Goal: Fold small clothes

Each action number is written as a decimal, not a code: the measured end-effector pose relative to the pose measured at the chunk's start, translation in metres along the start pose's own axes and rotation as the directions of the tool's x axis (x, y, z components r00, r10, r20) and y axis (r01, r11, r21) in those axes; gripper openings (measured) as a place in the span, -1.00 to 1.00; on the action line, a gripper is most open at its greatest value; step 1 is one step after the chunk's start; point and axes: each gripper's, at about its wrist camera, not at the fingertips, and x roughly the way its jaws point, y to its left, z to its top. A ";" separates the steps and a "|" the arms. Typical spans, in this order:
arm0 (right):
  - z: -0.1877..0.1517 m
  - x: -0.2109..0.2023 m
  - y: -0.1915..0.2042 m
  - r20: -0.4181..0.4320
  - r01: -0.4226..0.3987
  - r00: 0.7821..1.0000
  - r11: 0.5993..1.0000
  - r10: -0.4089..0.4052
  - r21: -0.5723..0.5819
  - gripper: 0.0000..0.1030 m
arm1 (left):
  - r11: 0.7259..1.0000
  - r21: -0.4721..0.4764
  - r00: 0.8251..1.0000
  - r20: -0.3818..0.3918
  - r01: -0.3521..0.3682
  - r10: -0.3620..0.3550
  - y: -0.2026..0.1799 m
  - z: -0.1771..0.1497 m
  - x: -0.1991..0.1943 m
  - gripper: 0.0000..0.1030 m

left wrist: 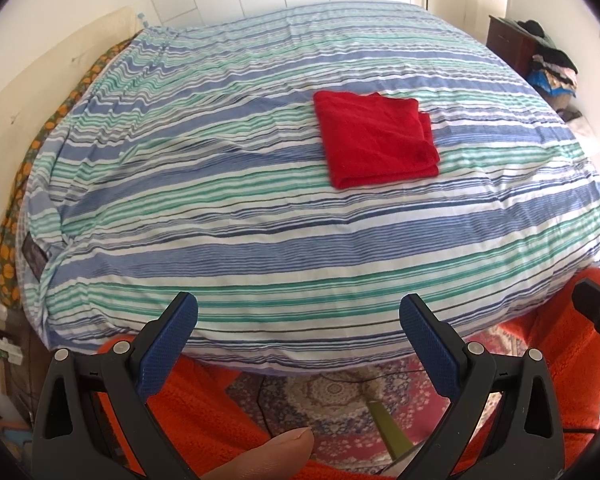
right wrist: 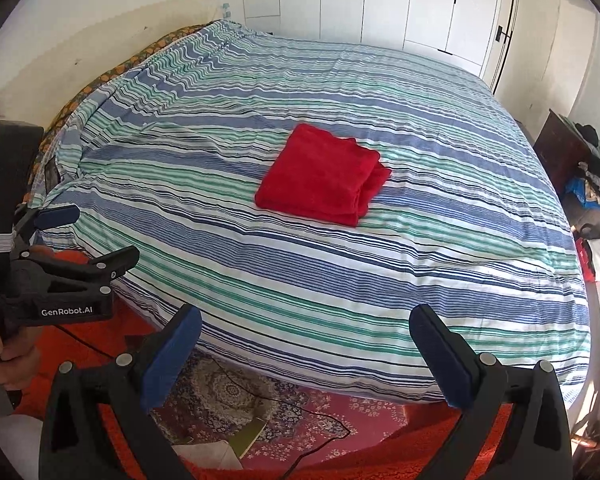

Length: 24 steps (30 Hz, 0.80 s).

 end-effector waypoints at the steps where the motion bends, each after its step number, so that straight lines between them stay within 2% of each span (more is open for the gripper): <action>1: 0.000 0.000 -0.001 -0.003 -0.003 1.000 1.000 0.003 0.003 0.99 | 1.000 0.005 1.000 0.003 -0.002 0.002 0.001 0.000 0.000 0.97; 12: 0.002 -0.003 -0.006 -0.019 -0.001 1.000 1.000 0.002 0.019 0.99 | 1.000 0.027 1.000 0.005 0.011 -0.011 0.005 0.001 -0.007 0.97; 24: 0.009 -0.011 -0.004 0.027 -0.021 0.999 0.999 0.020 0.030 0.99 | 1.000 0.001 1.000 0.020 -0.003 0.003 0.009 0.004 -0.014 0.97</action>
